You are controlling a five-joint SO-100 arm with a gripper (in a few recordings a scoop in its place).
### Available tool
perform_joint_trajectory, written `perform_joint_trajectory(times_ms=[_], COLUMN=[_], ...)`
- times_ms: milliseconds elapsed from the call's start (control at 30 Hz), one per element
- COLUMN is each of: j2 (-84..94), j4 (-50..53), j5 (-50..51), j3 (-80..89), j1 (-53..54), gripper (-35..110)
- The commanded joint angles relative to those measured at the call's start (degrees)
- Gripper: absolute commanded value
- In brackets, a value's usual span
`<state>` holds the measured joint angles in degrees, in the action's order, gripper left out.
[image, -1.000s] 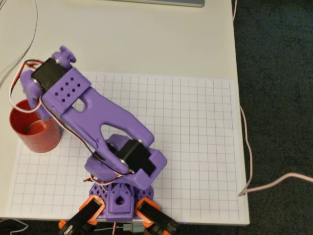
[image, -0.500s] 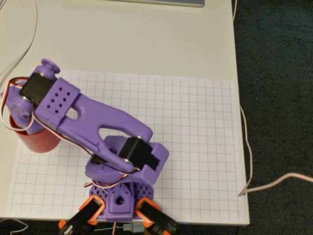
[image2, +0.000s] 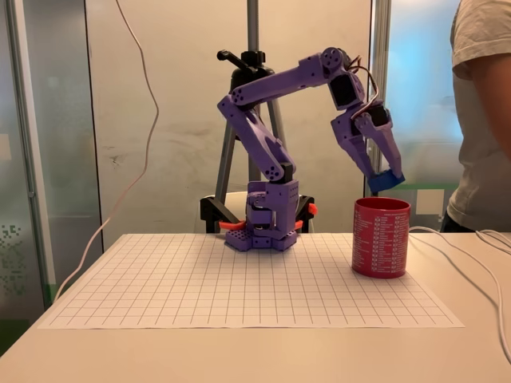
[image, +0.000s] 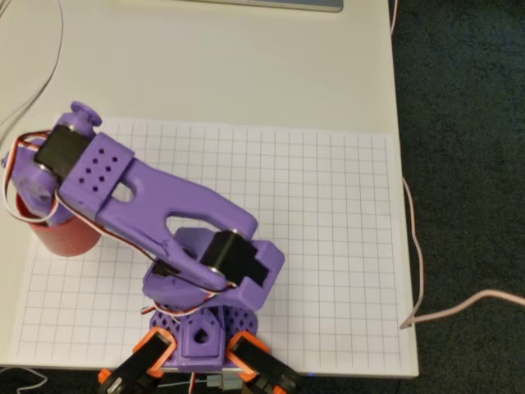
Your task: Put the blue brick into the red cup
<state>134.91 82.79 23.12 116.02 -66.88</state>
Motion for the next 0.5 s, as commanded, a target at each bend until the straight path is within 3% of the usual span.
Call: perform_joint_trajectory(times_ms=[0,467], j2=[3.9,2.2], j4=[-1.2,-1.6], j5=[-1.3,-1.9], j3=[0.1,1.6], j1=[-1.2,0.7], gripper=[64,64])
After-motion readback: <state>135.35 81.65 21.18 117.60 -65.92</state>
